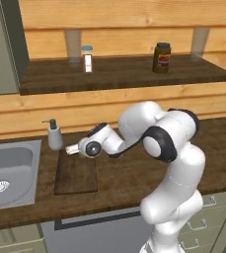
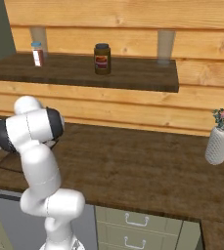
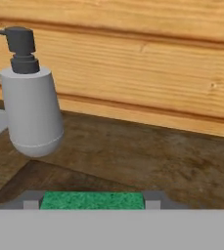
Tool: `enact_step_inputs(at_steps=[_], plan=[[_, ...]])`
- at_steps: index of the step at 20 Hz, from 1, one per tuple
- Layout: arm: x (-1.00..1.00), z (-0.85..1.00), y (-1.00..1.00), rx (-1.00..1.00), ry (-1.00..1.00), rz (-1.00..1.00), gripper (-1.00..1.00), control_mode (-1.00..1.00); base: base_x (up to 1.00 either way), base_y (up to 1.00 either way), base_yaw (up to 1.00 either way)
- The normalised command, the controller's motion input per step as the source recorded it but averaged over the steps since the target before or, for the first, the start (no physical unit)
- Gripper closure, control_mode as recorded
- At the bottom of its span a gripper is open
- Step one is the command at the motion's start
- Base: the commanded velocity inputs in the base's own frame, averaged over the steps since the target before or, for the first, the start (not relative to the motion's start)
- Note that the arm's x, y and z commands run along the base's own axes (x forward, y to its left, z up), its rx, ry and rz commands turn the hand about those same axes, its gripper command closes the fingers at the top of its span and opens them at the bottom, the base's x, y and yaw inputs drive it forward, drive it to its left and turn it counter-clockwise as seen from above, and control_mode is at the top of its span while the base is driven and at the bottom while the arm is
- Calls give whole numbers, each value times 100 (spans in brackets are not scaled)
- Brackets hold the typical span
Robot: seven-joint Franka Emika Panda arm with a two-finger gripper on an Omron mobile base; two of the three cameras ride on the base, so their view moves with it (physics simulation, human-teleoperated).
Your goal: Pick up the sponge from the counter and clean the cutting board by briefly scrubbing or pressing down on the cutting board. Once finished, release the sponge.
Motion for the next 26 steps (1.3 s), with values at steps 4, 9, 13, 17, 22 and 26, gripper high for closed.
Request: enact_step_inputs(at_steps=[4,9,13,17,22,26], plan=[[-1,-49,70,0,16,0,100,-100,0,0,0],[-12,-66,50,0,13,-2,100,-100,0,0,0],[-50,-83,13,0,-1,-1,100,-100,0,0,0],[-68,-100,2,-5,-2,0,100,-100,0,0,0],[-90,-100,0,-10,-14,0,100,-100,0,0,0],[-100,-100,-42,-1,-26,0,100,-100,0,0,0]])
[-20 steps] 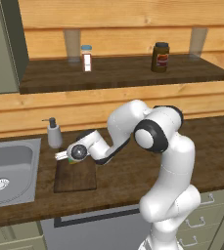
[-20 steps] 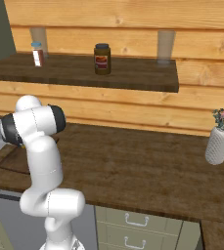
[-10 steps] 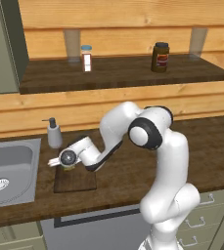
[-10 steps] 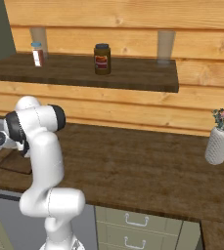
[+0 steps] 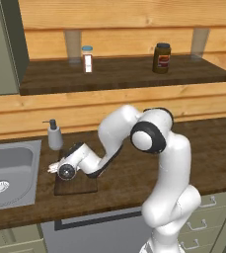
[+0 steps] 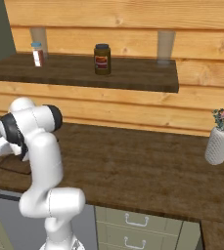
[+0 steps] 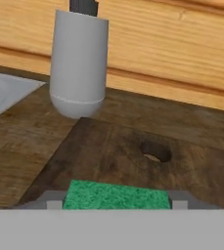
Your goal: Pick up the sponge from the counter and clean the cutting board by briefly scrubbing or pressing down on the cutting board. Once finished, release the sponge.
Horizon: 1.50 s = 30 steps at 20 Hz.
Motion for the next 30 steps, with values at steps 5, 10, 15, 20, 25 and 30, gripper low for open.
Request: enact_step_inputs(at_steps=[5,10,15,20,25,30], plan=[[-100,-80,-74,0,-1,0,100,-100,0,0,0],[-100,-56,-46,-5,15,0,100,-100,0,0,0],[-100,-80,-46,-10,22,0,100,-100,0,0,0],[-100,-99,-67,-13,13,1,100,-100,0,0,0],[-100,-80,-86,-3,0,6,100,-100,0,0,0],[-25,80,-1,0,-1,2,100,-100,0,0,0]])
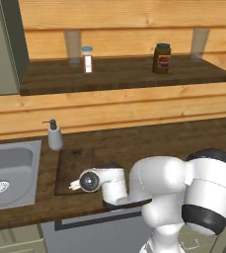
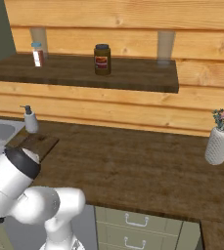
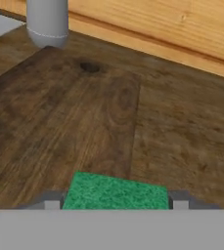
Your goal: Pick up the sponge from the counter and clean the cutting board by briefly scrubbing or pressing down on the cutting board. Once finished, release the sponge.
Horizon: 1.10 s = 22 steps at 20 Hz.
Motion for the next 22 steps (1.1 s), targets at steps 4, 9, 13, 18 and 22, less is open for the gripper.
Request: enact_step_inputs(at_steps=[4,9,13,18,22], plan=[[41,94,0,3,0,8,100,-100,0,0,0],[48,23,34,3,-4,9,100,-100,0,0,0],[7,-64,74,1,-11,5,100,-100,0,0,0],[-11,-98,52,5,-15,0,100,-100,0,0,0],[-32,-100,17,11,-15,0,100,-100,0,0,0]])
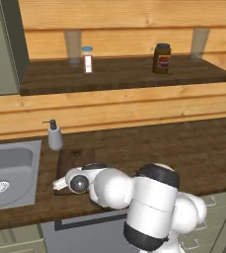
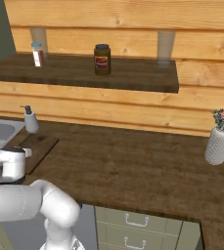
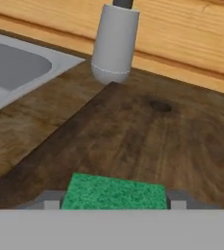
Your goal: Pick up the sponge from the counter and clean the cutting board by briefly scrubbing or pressing down on the cutting board. Once finished, release the sponge.
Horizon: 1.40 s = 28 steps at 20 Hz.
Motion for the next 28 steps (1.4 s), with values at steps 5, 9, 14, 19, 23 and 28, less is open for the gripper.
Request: enact_step_inputs(at_steps=[5,9,14,19,23,28], plan=[[-77,-94,27,8,-8,0,100,-100,0,0,0],[-58,-56,44,7,2,-1,100,-100,0,0,0],[-67,56,-25,7,10,-3,100,-100,0,0,0],[0,100,-15,16,-40,-5,100,-100,0,0,0],[9,100,-39,15,-45,-16,100,-100,0,0,0],[-1,100,-96,10,12,-17,100,-100,0,0,0]])
